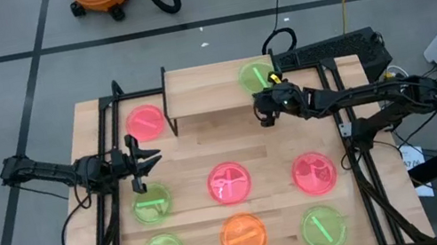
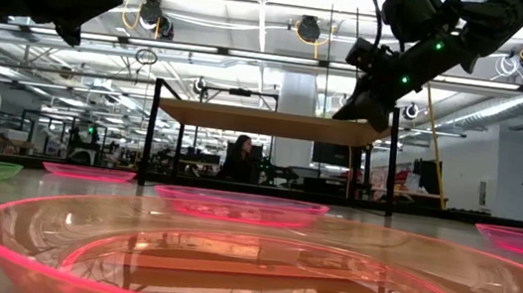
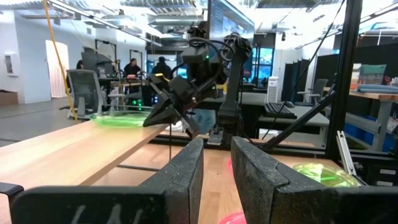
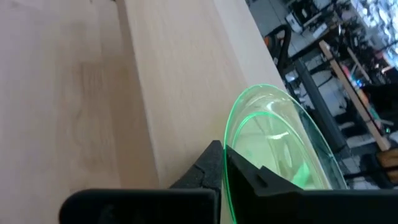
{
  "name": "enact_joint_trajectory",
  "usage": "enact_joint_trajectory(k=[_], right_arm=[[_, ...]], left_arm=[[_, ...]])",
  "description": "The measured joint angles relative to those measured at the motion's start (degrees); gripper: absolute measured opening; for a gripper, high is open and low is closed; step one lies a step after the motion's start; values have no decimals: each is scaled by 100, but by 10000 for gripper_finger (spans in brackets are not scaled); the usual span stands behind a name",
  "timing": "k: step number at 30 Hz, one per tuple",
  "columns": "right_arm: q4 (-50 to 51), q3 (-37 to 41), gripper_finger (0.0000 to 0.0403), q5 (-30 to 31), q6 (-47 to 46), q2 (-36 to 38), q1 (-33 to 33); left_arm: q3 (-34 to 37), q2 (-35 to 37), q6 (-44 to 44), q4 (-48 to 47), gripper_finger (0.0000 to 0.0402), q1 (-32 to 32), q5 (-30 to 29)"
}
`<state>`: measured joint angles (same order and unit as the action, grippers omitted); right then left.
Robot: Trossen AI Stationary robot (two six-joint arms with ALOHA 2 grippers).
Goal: Place and stack plates onto a shelf
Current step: Put the green plate on the shelf
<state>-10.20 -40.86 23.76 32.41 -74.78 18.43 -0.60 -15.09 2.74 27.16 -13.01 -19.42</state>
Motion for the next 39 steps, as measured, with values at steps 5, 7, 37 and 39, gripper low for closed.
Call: enact_joint_trajectory(k=[5, 7, 37, 39], right_arm=[[-212, 0, 0, -159, 121, 0, -131], [-239, 0, 0, -188, 128, 0, -144], [-736, 4, 0, -849, 82, -39, -31], [-759, 4, 0, -992, 45, -41, 33]], left_arm=[[1, 0, 2, 0, 88, 2, 0], [0, 0, 2, 0, 88, 2, 0], [0, 0, 0, 1, 88, 1, 0], [2, 0, 0, 0, 88, 0, 0]])
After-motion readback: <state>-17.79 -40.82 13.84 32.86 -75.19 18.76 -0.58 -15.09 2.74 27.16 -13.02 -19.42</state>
